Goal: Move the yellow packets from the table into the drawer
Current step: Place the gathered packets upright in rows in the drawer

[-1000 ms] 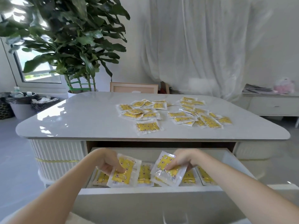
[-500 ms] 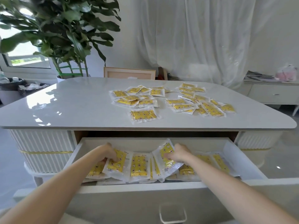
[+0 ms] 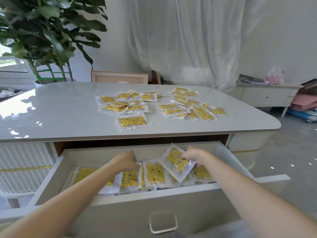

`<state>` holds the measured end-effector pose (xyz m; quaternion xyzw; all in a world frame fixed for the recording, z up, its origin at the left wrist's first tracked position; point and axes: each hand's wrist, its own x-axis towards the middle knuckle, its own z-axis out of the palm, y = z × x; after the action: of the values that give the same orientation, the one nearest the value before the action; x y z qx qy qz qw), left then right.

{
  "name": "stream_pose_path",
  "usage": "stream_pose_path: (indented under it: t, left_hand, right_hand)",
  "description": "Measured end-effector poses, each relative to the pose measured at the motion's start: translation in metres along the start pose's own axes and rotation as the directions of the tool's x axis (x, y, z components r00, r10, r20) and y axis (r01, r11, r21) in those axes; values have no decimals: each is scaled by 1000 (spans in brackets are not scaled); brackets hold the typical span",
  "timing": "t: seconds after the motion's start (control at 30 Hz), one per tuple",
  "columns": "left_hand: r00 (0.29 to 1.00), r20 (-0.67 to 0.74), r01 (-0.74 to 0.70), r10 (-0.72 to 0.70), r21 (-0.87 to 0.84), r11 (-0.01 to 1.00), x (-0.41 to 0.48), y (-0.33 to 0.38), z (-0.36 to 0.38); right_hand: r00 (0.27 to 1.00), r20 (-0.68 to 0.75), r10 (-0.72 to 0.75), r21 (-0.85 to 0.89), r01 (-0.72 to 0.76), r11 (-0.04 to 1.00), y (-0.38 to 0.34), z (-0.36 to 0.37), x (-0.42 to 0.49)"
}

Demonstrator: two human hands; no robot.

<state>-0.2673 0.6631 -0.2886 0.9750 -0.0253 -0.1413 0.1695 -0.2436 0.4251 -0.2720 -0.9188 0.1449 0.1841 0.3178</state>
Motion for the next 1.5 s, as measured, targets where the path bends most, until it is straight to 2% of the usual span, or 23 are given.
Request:
stream_pose_path:
  t: [0.13, 0.23, 0.33, 0.47, 0.6, 0.67, 0.73, 0.83, 0.9, 1.07, 1.2, 1.37, 1.5]
  left_hand:
    - [981, 95, -168, 169, -24, 986, -4, 29, 12]
    - [932, 233, -292, 278, 27, 956, -5, 40, 13]
    - [889, 326, -374, 320, 116, 920, 0, 42, 14]
    - [881, 332, -421, 338, 224, 879, 5, 44, 20]
    - [874, 322, -454, 364, 273, 848, 7, 51, 26]
    - [869, 311, -468, 386, 260, 845, 6, 54, 29]
    - [864, 295, -482, 409, 243, 842, 4, 55, 30]
    - [842, 292, -516, 453, 198, 833, 1, 60, 29]
    - [828, 320, -532, 461, 185, 826, 0, 62, 30]
    - [831, 411, -500, 374, 257, 827, 4, 52, 37]
    - [838, 421, -483, 348, 273, 832, 7, 51, 38]
    - [846, 390, -470, 364, 223, 854, -3, 52, 29]
    - [873, 320, -433, 367, 166, 886, -15, 46, 15]
  right_hand:
    - [995, -48, 87, -10, -87, 996, 26, -19, 6]
    - [986, -114, 120, -65, -128, 990, 40, -33, 11]
    - [973, -169, 157, -93, -175, 980, 55, -45, 14]
    - [942, -299, 153, -123, -197, 973, 74, -56, 22]
    - [873, -485, 55, -181, -161, 970, 87, -57, 30]
    - [890, -453, -46, -193, -47, 980, 84, -53, 28]
    - [946, -292, -140, -177, 91, 980, 80, -48, 27]
    - [991, 59, -124, -207, 133, 969, 75, -39, 18]
    - [988, 144, -65, -251, 100, 963, 76, -38, 15]
    - [999, 16, -35, -341, 38, 939, 80, -36, 21]
    - [998, -53, -32, -408, 8, 913, 78, -35, 23]
    - [991, -90, -102, -384, 60, 922, 68, -35, 16]
    - [976, -56, -208, -378, 172, 909, 41, -39, -2]
